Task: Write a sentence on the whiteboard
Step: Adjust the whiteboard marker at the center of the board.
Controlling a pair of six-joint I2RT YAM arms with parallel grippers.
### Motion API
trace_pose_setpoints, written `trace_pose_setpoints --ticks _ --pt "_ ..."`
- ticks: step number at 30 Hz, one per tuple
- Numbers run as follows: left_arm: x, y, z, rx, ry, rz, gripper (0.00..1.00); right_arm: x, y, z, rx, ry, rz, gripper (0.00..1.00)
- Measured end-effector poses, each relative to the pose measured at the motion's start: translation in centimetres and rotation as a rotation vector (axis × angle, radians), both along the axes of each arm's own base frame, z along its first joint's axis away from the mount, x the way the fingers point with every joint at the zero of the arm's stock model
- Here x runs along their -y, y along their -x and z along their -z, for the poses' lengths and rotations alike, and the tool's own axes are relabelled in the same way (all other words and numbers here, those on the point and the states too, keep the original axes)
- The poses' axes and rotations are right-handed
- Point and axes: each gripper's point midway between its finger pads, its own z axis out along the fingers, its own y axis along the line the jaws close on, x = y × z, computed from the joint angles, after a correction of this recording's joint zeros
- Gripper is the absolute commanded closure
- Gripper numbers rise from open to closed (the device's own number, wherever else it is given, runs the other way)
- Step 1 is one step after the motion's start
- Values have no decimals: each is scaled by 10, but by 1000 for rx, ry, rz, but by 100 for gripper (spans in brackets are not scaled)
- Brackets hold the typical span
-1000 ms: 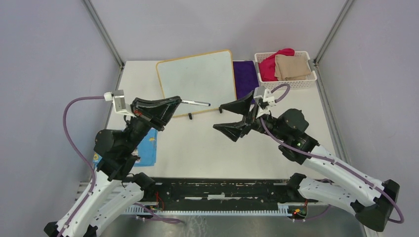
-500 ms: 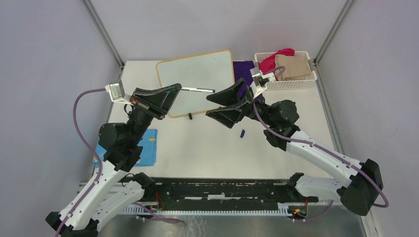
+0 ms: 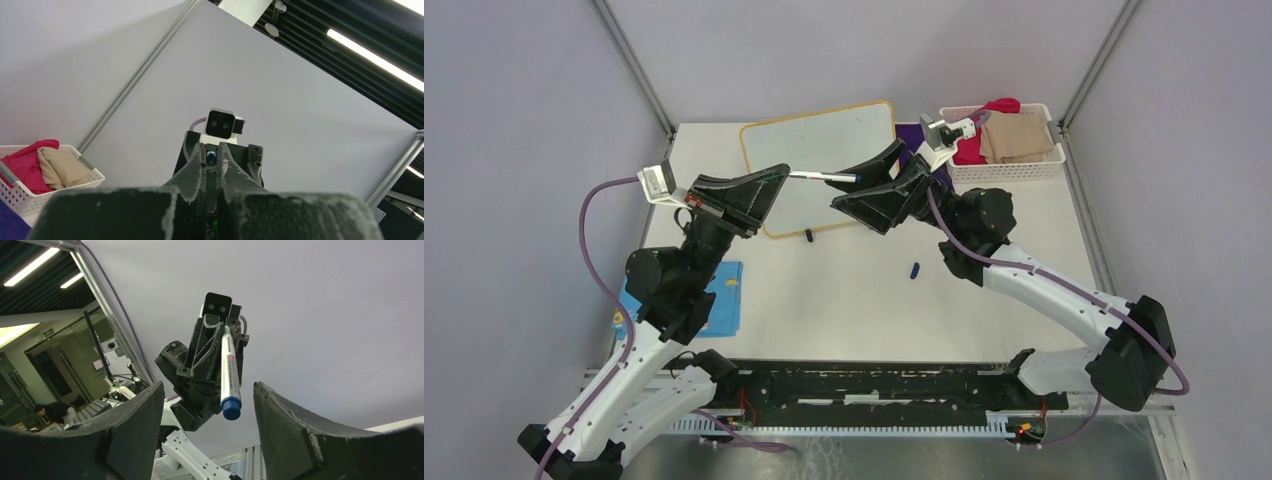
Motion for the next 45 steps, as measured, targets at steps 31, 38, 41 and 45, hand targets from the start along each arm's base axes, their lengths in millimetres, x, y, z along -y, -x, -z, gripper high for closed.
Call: trace_pose_setpoints --ticks 31,38,41,45 --pt "12 -22 11 -94 -44 -9 98 1 -27 3 -98 65 45 50" --pt "15 -25 14 -110 -51 1 98 4 -31 4 -109 73 56 48" --pt "17 -24 15 -113 -57 15 98 5 -31 4 -108 72 59 48" --pt "18 -24 16 -117 -58 20 98 5 -32 4 -109 72 62 51"
